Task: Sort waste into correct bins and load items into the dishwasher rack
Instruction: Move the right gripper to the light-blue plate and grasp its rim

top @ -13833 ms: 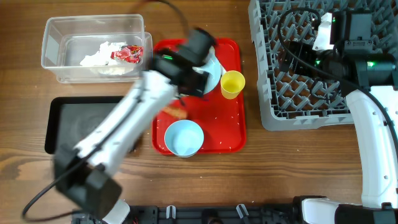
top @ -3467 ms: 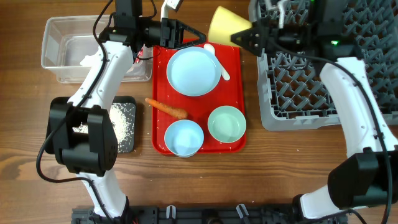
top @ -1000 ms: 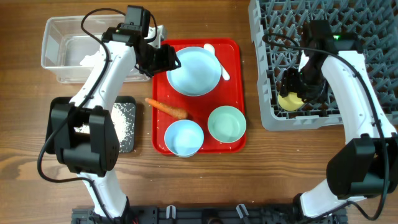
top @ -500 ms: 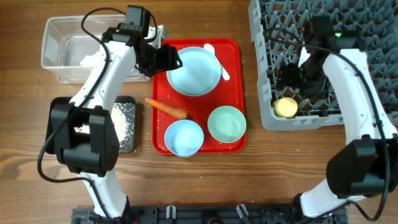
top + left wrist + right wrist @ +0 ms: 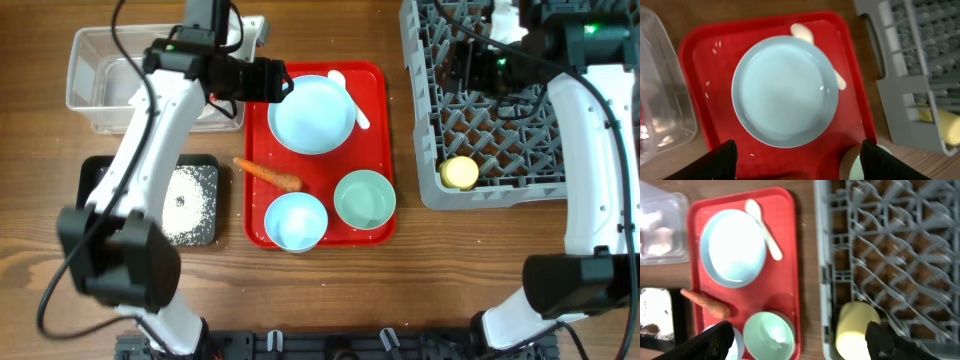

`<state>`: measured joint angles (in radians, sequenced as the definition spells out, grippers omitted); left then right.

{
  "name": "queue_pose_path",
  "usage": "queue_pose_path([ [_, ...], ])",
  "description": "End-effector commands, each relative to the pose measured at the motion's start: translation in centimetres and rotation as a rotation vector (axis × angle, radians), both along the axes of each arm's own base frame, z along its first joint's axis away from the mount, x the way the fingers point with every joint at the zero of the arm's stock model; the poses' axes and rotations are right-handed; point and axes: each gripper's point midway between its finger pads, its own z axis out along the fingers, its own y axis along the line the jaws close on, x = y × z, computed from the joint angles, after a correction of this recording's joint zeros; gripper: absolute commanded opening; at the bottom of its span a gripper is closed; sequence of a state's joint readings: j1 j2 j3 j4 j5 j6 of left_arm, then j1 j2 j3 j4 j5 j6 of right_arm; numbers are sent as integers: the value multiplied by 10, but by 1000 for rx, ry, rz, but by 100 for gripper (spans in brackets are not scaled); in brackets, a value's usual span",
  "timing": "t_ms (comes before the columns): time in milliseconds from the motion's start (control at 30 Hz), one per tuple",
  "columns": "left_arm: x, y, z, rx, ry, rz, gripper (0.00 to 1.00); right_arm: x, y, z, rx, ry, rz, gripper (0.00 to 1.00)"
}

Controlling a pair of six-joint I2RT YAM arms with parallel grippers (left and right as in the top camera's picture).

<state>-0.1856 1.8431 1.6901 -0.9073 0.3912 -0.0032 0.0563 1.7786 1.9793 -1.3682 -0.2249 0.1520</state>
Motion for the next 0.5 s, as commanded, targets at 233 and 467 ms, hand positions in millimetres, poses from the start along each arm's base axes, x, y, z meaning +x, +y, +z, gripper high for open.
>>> queue_pose_path([
  [233,-34,1,101,110,-286,-59,79,19,77,15,78,-125,123,84],
  [467,-49,39,145,64,-335,146,82,49,131,-38,114,-55,94,75],
])
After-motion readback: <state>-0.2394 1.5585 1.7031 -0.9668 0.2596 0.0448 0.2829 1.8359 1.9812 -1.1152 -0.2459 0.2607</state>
